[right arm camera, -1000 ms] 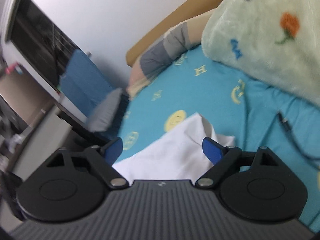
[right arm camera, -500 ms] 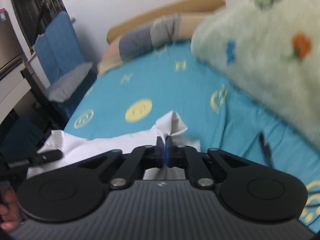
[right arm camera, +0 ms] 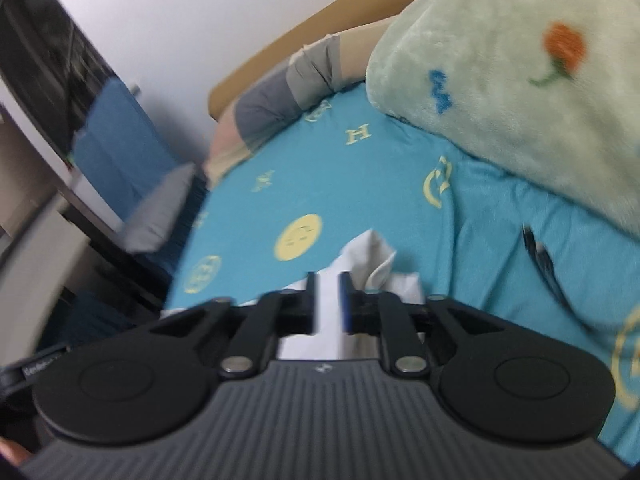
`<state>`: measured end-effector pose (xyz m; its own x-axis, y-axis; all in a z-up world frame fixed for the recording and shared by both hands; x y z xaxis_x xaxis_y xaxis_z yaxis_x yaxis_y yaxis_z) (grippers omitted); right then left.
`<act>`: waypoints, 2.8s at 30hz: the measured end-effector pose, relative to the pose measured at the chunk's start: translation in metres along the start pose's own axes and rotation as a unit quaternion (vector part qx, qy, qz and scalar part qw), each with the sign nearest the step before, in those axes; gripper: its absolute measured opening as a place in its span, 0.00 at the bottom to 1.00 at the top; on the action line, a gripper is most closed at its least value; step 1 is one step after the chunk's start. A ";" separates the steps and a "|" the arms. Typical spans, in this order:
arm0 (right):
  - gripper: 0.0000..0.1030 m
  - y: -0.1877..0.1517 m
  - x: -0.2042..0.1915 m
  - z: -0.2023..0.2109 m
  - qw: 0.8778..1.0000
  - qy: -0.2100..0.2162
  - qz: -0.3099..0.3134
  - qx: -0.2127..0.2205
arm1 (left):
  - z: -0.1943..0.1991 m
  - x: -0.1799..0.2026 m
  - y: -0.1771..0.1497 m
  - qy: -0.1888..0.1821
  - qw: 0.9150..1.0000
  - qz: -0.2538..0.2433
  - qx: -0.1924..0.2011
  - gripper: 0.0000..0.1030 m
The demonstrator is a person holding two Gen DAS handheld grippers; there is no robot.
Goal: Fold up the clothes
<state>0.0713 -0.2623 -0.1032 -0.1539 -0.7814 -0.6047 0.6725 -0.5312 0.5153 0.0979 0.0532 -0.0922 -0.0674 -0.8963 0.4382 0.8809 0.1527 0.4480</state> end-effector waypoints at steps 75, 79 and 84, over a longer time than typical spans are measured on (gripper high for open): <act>0.20 0.231 0.173 0.359 0.946 -0.019 -0.161 0.280 | -0.037 0.521 0.022 -0.371 0.914 0.006 -0.162 0.23; 0.20 0.211 0.218 0.370 0.938 -0.082 -0.154 0.301 | -0.082 0.549 -0.020 -0.381 0.905 -0.072 -0.176 0.23; 0.20 0.135 0.267 0.344 0.936 -0.147 -0.196 0.254 | -0.122 0.527 -0.082 -0.356 0.902 -0.123 -0.213 0.23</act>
<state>-0.1274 -0.6550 0.0140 -0.5596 -0.5107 -0.6527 0.1040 -0.8246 0.5560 0.0476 -0.4826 0.0073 -0.4361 -0.3638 0.8231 0.8877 -0.3240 0.3271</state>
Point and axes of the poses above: each gripper's, at about its wrist camera, not at the fingertips, and z roughly against the way its jaws point, x to its right, y to its top, the point moved 2 cm from there along -z, roughly the way its jaws point, and after that the axes turned 9 degrees about -x, right-handed, at the moved point
